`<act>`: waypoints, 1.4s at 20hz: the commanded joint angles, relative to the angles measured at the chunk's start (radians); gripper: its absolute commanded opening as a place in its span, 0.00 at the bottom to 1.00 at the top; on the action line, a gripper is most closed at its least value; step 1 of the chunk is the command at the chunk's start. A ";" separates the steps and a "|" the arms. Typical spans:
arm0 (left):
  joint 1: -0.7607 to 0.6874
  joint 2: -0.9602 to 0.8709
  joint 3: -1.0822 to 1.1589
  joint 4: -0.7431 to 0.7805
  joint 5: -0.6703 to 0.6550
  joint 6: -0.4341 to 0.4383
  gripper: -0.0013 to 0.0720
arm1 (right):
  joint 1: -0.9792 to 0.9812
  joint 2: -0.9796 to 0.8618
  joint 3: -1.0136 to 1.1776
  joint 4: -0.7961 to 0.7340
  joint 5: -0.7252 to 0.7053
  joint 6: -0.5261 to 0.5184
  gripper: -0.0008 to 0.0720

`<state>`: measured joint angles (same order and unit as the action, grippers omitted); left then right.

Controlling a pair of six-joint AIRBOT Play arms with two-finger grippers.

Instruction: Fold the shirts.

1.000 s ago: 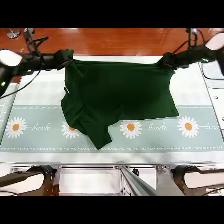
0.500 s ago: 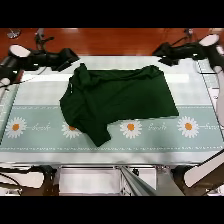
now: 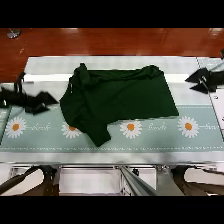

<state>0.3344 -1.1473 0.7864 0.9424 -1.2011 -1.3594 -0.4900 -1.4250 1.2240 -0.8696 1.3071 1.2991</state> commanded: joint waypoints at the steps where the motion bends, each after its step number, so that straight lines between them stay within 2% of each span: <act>1: 0.061 0.214 -0.363 -0.183 0.085 0.040 0.98 | -0.044 0.225 -0.406 0.166 -0.150 -0.156 0.87; 5: 0.056 0.267 -0.504 -0.333 0.191 0.062 0.98 | -0.044 0.317 -0.571 0.233 -0.147 -0.219 0.87; 8: 0.013 0.266 -0.548 -0.468 0.255 0.179 0.98 | -0.042 0.320 -0.583 0.241 -0.140 -0.220 0.87; 15: -0.316 0.215 -0.556 -0.568 0.613 0.188 0.97 | 0.054 0.320 -0.583 0.241 -0.162 -0.199 0.87; 18: -0.377 0.169 -0.541 -0.578 0.678 0.188 0.97 | 0.073 0.320 -0.583 0.265 -0.199 -0.182 0.87; 19: -0.378 0.157 -0.529 -0.578 0.678 0.188 0.92 | 0.066 0.320 -0.579 0.275 -0.209 -0.178 0.87; 20: -0.378 0.150 -0.516 -0.577 0.674 0.189 0.46 | 0.051 0.320 -0.567 0.277 -0.213 -0.172 0.87; 21: -0.378 0.151 -0.500 -0.577 0.674 0.201 0.09 | 0.025 0.320 -0.548 0.276 -0.212 -0.169 0.87; 24: -0.364 0.151 -0.429 -0.577 0.612 0.267 0.07 | -0.086 0.320 -0.492 0.214 -0.191 -0.150 0.87; 25: -0.358 0.151 -0.409 -0.576 0.590 0.280 0.07 | -0.121 0.320 -0.490 0.148 -0.188 -0.133 0.87; 28: -0.357 0.151 -0.373 -0.576 0.563 0.286 0.07 | -0.142 0.278 -0.491 -0.175 -0.182 0.022 0.87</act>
<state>-0.0246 -0.9939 0.3744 0.3687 -0.6048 -1.0973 -0.5953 -1.1194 0.7219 -0.7963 1.1145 1.2041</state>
